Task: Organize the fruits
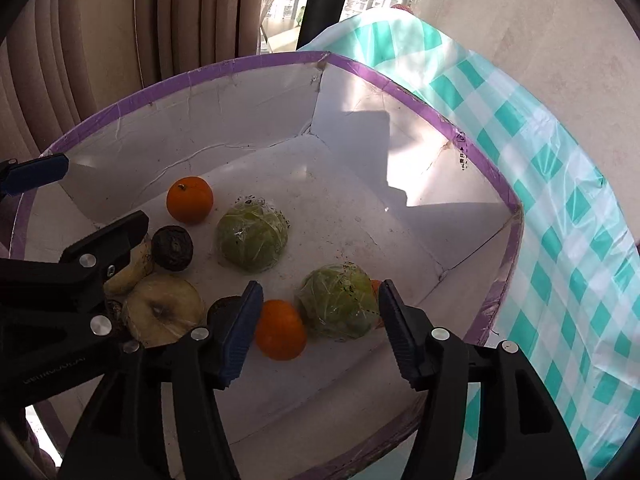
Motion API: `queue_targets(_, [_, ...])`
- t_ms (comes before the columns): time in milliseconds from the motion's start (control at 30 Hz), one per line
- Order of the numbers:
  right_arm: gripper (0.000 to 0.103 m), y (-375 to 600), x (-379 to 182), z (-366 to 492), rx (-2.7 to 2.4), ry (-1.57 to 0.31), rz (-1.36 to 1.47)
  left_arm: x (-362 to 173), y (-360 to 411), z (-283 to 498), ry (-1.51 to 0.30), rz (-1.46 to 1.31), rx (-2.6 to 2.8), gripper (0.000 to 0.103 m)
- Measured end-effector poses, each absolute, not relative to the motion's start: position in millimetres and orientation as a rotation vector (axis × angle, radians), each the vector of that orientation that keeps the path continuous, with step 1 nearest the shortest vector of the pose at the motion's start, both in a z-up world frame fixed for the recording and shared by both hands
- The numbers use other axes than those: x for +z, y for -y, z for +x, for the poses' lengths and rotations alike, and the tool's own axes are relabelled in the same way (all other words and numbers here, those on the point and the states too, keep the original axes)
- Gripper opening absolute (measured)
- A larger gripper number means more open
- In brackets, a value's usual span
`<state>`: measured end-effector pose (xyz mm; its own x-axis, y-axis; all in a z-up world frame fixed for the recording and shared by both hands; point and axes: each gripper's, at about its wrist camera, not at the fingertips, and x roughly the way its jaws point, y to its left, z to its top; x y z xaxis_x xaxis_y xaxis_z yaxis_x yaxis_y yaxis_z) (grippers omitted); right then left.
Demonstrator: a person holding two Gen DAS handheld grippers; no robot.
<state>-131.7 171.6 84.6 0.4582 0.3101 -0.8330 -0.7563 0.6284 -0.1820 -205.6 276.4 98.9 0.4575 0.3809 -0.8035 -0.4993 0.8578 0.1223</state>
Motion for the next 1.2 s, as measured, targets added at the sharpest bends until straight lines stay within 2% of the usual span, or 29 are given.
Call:
queue_targets(33, [0.085, -173, 86, -135, 0.709, -0.855, -0.6, 99, -279, -204, -0.97, -0.155, 0.531, 0.101])
queue_targets(367, [0.086, -177, 79, -137, 0.647, -0.924, -0.691, 77, -291, -188, -1.087, -0.22, 0.454, 0.101])
queue_targets(1200, [0.086, -171, 81, -134, 0.682, -0.932, -0.658, 76, -293, -190, -1.08, -0.222, 0.44, 0.101])
